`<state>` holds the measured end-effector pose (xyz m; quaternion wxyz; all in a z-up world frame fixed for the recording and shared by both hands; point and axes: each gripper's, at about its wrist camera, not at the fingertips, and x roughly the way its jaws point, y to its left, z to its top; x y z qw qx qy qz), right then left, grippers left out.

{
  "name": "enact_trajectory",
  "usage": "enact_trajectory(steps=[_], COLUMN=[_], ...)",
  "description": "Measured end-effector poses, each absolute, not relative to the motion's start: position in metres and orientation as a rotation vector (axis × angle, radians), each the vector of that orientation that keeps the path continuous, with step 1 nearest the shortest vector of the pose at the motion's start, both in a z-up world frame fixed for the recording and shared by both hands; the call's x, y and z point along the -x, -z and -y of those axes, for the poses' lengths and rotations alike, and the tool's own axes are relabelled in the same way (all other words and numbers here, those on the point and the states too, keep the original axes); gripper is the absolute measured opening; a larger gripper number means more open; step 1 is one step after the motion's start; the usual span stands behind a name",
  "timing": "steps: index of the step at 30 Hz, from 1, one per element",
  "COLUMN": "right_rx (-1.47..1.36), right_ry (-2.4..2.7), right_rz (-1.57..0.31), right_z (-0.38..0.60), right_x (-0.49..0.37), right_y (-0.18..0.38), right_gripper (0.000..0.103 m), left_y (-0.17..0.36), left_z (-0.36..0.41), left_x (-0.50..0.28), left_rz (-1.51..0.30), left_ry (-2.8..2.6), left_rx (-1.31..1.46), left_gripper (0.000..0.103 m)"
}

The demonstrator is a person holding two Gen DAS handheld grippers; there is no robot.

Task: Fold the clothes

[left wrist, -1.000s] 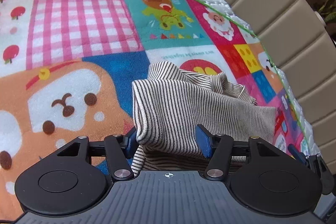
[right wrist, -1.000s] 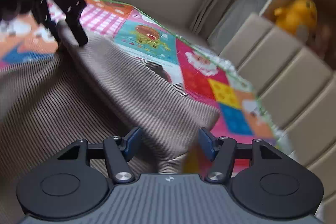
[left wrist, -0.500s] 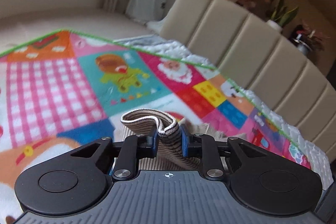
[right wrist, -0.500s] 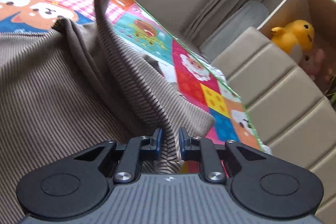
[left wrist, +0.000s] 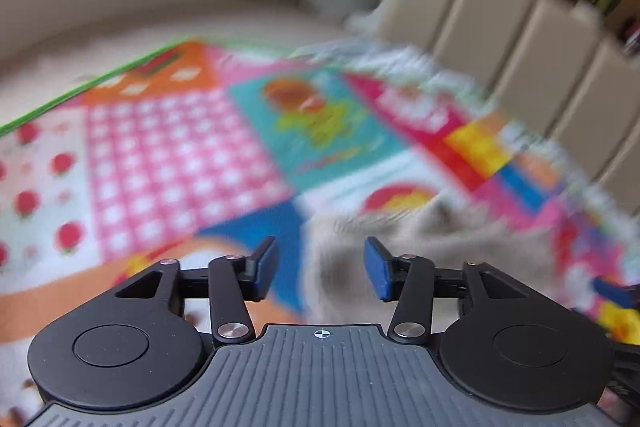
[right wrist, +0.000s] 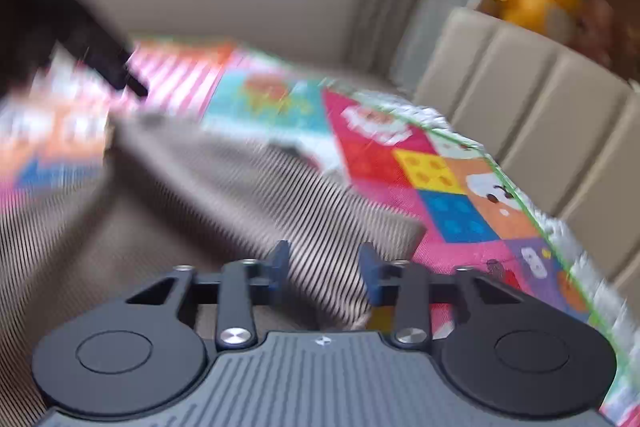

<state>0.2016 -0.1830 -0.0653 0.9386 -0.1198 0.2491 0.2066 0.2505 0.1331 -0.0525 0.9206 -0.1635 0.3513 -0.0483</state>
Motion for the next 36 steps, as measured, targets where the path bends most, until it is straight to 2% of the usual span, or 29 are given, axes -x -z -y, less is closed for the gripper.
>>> enact_trajectory(steps=[2,4,6,8,9,11,15,16,18,19,20,36], right_rx=[0.062,-0.020,-0.002,0.039,0.044,0.039,0.036,0.021,-0.024,-0.051,-0.057,-0.036], right_ry=[-0.403,-0.386,-0.362,-0.368,-0.367,-0.361,-0.368,-0.373,-0.394,-0.409,-0.407,-0.340], right_rz=[-0.568,-0.658,-0.731,-0.713,-0.711,-0.717,-0.717,-0.723,-0.744,-0.760,-0.769,-0.764], right_z=[0.192,0.195,0.195,0.193,0.193,0.192,0.194,0.195,0.196,0.196,0.195,0.184], right_x=[-0.225,-0.243,-0.251,-0.245,-0.243,-0.243,-0.244,-0.245,-0.245,-0.246,-0.245,-0.236], right_y=[0.067,0.087,0.115,0.121,0.121,0.119,0.119,0.119,0.118,0.119,0.121,0.131], right_gripper=[0.058,0.058,0.056,0.056,0.056,0.057,0.059,0.063,0.082,0.101,0.103,0.103], left_y=[0.058,0.069,0.081,0.092,0.097,0.107,0.109,0.109,0.109,0.109,0.109,0.104], left_z=[-0.128,-0.121,-0.113,-0.106,-0.102,-0.096,-0.086,-0.085,-0.086,-0.087,-0.087,-0.088], left_x=[-0.260,-0.264,-0.268,-0.273,-0.275,-0.278,-0.277,-0.277,-0.278,-0.278,-0.278,-0.276], left_rz=[-0.727,-0.784,-0.841,-0.897,-0.925,-0.974,-0.975,-0.976,-0.977,-0.977,-0.978,-0.973], left_ry=[0.221,0.216,0.211,0.205,0.202,0.198,0.201,0.201,0.205,0.206,0.206,0.232], left_rx=[0.436,0.415,0.393,0.371,0.360,0.338,0.261,0.259,0.274,0.280,0.283,0.310], left_gripper=[0.059,0.060,0.054,0.052,0.053,0.063,0.063,0.065,0.068,0.068,0.068,0.080])
